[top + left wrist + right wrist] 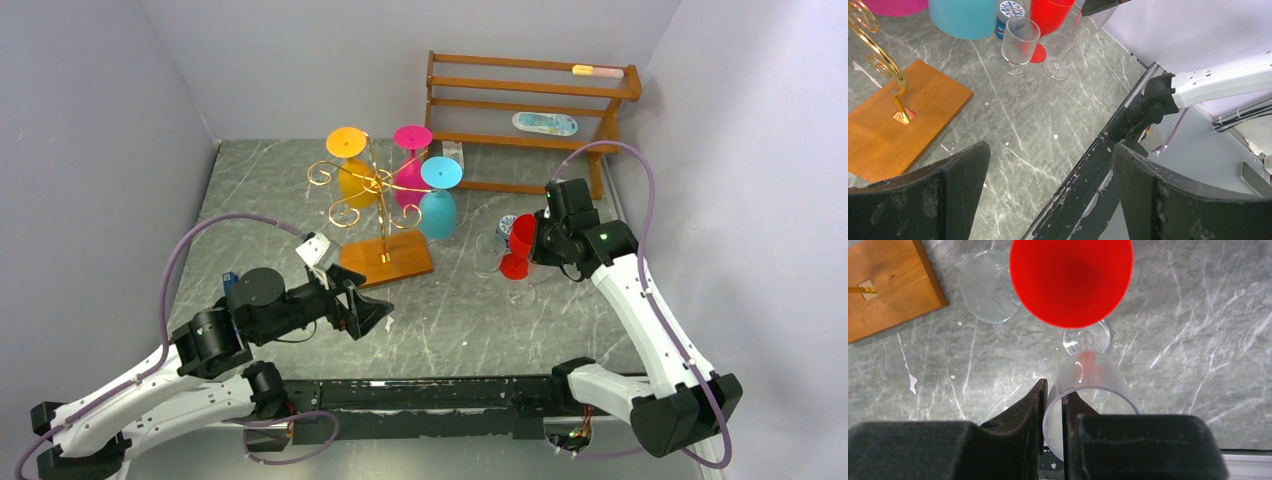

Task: Take the wine glass off the wine glass rack
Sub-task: Place the wine glass at the center of the board.

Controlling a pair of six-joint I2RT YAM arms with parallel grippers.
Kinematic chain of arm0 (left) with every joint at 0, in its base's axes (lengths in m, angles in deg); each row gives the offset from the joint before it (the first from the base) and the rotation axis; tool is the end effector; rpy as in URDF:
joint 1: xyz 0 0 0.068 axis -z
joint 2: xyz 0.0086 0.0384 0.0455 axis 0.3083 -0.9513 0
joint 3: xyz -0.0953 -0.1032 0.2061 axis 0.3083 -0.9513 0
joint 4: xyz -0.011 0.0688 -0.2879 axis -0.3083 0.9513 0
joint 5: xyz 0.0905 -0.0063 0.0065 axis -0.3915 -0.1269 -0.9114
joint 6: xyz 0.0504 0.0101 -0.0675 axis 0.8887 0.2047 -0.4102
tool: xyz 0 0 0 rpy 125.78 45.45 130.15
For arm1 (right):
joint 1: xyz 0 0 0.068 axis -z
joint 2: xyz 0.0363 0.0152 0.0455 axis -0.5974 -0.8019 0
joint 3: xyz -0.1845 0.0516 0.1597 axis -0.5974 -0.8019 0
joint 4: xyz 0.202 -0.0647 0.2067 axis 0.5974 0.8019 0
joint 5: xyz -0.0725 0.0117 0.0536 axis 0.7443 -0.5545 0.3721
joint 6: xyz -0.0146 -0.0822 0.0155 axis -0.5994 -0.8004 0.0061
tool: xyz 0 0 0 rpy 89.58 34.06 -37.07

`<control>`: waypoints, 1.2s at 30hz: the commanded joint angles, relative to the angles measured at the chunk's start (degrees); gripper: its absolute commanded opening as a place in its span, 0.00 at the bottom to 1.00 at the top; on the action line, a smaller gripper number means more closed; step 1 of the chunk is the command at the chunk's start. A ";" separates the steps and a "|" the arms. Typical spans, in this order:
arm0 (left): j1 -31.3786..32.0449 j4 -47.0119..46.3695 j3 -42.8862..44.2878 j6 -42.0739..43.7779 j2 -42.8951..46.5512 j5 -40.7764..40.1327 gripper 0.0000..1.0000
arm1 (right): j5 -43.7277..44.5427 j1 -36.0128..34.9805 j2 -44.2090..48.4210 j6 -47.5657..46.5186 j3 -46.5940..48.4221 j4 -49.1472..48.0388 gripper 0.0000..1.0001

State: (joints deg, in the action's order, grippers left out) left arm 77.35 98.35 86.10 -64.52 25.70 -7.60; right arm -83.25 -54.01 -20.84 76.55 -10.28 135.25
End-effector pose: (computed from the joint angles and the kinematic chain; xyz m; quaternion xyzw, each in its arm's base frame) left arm 0.1202 -0.1954 0.3351 0.2190 0.7389 -0.4077 0.4897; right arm 0.2644 0.0737 0.2790 0.0445 0.9501 0.0489 0.3049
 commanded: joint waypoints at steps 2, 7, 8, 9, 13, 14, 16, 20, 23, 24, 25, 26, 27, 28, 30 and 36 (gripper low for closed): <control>-0.33 0.45 1.92 -0.51 -0.05 -1.19 0.96 | 1.75 0.27 -1.08 0.61 -1.24 -4.09 0.00; -0.33 1.20 2.61 -0.49 -0.67 -0.92 0.96 | 1.87 0.27 -2.92 0.11 -0.65 -3.44 0.00; -0.22 1.38 2.78 -0.44 -0.69 -0.86 0.96 | 1.95 0.27 -3.26 0.04 -0.35 -3.10 0.00; -0.30 1.47 2.90 -0.41 -0.69 -0.89 0.96 | 1.98 0.31 -3.48 0.08 -0.21 -3.01 0.00; -0.30 1.60 3.38 -0.36 -0.56 -0.91 0.97 | 1.83 0.26 -3.95 -0.34 -0.09 -2.84 0.01; -0.32 1.52 3.52 -0.40 -0.53 -0.81 0.97 | 2.07 0.27 -4.11 -0.40 -0.05 -2.83 0.04; -0.28 1.48 3.83 -0.38 -0.43 -0.71 0.96 | 2.56 0.27 -4.76 -0.07 0.25 -2.56 0.08; -0.29 1.67 4.25 -0.48 -0.35 -0.77 0.96 | 1.79 0.27 -5.67 0.29 1.80 -1.22 0.12; -0.30 1.76 4.25 -0.57 -0.15 -0.58 0.96 | 1.61 0.27 -5.81 0.02 2.52 -0.23 0.09; -0.33 1.64 4.17 -0.62 0.02 -0.45 0.96 | 0.95 0.27 -5.66 -0.05 2.79 0.08 0.07; -0.29 1.48 4.10 -0.66 0.13 -0.40 0.97 | 0.39 0.25 -5.48 -0.13 3.17 0.46 0.05; -0.27 1.37 3.94 -0.66 0.31 -0.43 0.97 | 0.04 0.27 -5.24 -0.16 3.68 0.96 0.04; -0.33 1.26 3.83 -0.73 0.40 -0.41 0.96 | -0.21 0.27 -5.02 -0.10 4.02 1.44 0.03; -0.33 1.16 3.74 -0.67 0.44 -0.40 0.97 | -0.28 0.27 -4.65 -0.23 4.41 1.92 0.02; -0.33 1.17 3.67 -0.61 0.45 -0.20 0.97 | 0.40 0.31 -4.14 -0.47 5.18 3.28 0.00; -0.25 1.70 4.29 0.32 -0.39 0.47 0.96 | 3.09 0.18 -1.82 0.23 3.70 2.72 0.00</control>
State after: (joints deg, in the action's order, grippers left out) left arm 77.35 99.40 88.79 -64.72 25.72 -7.86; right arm -82.97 -54.01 -24.78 76.44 -6.87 137.52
